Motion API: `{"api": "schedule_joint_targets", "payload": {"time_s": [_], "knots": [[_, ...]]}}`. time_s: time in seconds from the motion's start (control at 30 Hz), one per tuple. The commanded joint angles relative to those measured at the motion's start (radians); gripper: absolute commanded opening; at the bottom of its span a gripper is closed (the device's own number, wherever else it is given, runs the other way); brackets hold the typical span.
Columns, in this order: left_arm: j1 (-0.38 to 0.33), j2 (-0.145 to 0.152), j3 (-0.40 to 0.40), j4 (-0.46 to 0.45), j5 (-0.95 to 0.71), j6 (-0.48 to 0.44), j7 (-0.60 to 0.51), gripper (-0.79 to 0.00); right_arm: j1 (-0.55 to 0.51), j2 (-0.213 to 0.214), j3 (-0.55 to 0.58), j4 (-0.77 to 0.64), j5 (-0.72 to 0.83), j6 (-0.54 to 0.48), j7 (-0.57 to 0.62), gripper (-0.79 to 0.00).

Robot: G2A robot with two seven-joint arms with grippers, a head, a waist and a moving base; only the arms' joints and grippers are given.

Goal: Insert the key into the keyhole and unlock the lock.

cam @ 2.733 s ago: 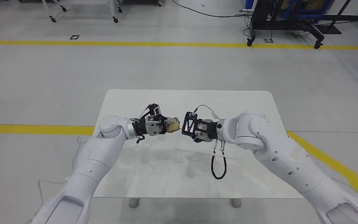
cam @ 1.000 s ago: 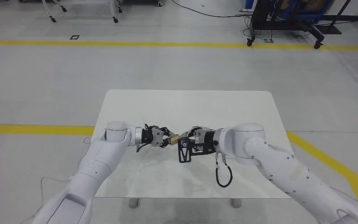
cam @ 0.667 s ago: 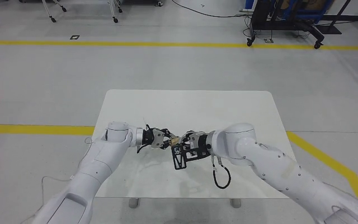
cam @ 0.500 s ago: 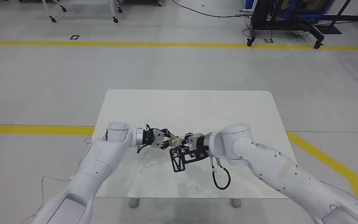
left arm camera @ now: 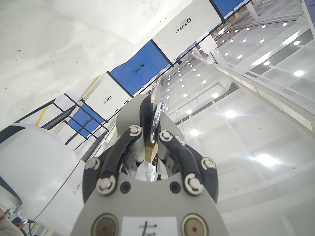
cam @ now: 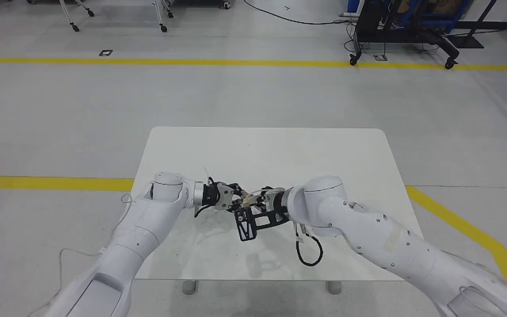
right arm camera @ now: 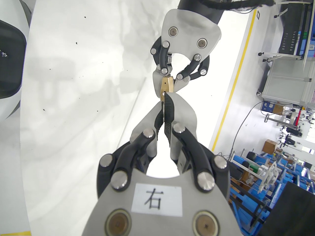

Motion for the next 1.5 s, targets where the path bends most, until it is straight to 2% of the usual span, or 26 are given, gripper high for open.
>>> {"api": "schedule_joint_targets", "payload": {"time_s": [0.0, 0.53, 1.03, 1.07, 1.1, 1.13, 1.47], "knots": [[0.000, 0.000, 0.001, 0.000, -0.001, 0.001, 0.000, -0.785, 0.005, -0.004, -0.006, 0.002, 0.001, 0.003, 0.004, -0.785], [-0.003, 0.000, 0.010, 0.003, -0.006, 0.005, 0.007, -0.785, 0.027, -0.039, -0.051, 0.007, -0.037, 0.017, 0.079, -0.785], [-0.004, 0.000, 0.013, 0.004, -0.020, 0.002, 0.013, -0.785, 0.031, -0.062, -0.057, 0.045, -0.043, 0.024, 0.073, -0.785], [-0.004, 0.000, 0.012, 0.005, -0.021, 0.000, 0.014, -0.785, 0.030, -0.061, -0.053, 0.043, -0.042, 0.024, 0.074, -0.585], [-0.004, 0.000, 0.012, 0.005, -0.024, 0.001, 0.015, -0.785, 0.029, -0.061, -0.046, 0.042, -0.039, 0.025, 0.072, -0.428], [-0.004, 0.000, 0.012, 0.005, -0.026, 0.001, 0.016, -0.785, 0.027, -0.060, -0.040, 0.041, -0.036, 0.026, 0.072, 0.000], [-0.005, -0.001, 0.007, 0.005, -0.041, -0.004, 0.026, -0.785, -0.002, -0.046, 0.042, 0.009, -0.009, 0.040, 0.035, 0.000]]}}
